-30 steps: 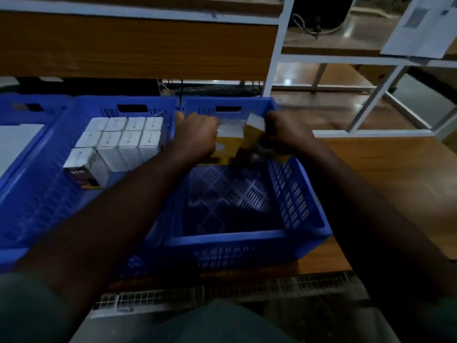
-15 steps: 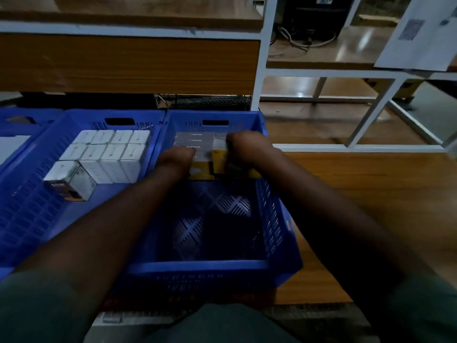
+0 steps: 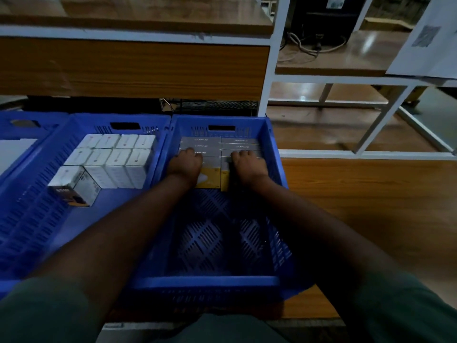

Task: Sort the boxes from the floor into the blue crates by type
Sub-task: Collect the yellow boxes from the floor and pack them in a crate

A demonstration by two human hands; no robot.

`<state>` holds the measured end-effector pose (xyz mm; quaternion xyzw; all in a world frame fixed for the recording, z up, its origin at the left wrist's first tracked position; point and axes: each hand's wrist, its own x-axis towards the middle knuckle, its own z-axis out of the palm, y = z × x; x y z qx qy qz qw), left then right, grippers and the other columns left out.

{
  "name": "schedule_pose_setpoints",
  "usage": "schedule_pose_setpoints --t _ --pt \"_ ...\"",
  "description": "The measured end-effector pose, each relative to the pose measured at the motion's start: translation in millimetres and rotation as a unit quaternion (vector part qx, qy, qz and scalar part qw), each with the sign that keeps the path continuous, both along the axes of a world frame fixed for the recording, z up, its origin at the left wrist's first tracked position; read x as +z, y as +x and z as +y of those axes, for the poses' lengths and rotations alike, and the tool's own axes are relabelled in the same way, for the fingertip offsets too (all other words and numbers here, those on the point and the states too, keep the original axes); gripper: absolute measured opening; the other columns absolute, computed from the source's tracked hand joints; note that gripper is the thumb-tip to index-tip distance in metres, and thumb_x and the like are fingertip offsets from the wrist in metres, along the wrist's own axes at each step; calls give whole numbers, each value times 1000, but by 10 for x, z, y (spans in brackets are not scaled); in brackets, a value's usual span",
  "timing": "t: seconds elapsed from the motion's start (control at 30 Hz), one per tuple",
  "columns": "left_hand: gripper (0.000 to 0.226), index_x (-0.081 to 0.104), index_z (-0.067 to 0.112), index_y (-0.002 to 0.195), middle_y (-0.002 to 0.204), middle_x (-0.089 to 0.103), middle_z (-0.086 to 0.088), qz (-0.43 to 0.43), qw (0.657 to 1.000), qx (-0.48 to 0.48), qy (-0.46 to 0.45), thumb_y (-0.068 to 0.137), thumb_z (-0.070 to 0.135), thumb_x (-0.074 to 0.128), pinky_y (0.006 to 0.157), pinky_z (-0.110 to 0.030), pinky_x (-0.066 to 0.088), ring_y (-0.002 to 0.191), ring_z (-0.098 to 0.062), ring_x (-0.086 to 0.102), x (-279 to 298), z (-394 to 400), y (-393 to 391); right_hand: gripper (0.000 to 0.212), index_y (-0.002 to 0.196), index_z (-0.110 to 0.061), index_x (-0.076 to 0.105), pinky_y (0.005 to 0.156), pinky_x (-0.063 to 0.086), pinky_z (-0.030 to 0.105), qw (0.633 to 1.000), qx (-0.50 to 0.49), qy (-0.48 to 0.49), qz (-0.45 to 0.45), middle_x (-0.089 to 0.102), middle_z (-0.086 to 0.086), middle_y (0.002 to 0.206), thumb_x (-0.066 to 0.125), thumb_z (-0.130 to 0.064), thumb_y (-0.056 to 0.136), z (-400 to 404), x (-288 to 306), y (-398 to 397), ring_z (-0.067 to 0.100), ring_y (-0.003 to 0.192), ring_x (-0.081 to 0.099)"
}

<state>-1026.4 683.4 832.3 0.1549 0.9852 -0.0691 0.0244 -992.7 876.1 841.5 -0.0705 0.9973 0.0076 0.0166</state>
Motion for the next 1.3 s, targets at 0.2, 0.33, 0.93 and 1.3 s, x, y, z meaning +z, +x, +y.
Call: schedule_pose_setpoints --t 0.2,0.33,0.93,1.3 --pt "102 -3 20 160 167 -8 -12 -29 999 -21 23 91 48 67 113 -55 36 152 -37 3 -296 -10 -97 39 135 -10 44 98 51 52 999 -24 -39 9 38 18 140 56 -19 99 -29 -193 -32 36 129 43" --pt "115 -9 11 159 167 -5 -12 -19 999 -36 27 85 35 75 123 -48 12 154 -33 -1 -349 84 -142 61 155 -13 20 118 12 71 999 -4 51 -4 2 16 169 49 -22 102 -21 -334 -142 43 154 4" --pt "110 -1 11 160 168 -3 -8 32 995 -21 93 80 11 76 124 -47 4 154 -30 -1 -658 166 -145 84 152 -18 24 120 15 65 999 -30 -6 40 25 15 160 69 -25 82 -65 -650 -348 41 149 22" --pt "115 1 13 160 168 0 -8 40 995 -15 86 74 10 78 123 -51 8 154 -32 2 -728 165 -182 108 162 -24 -3 123 2 64 999 -16 -33 8 -5 11 170 69 -26 82 8 -726 -413 37 156 -7"
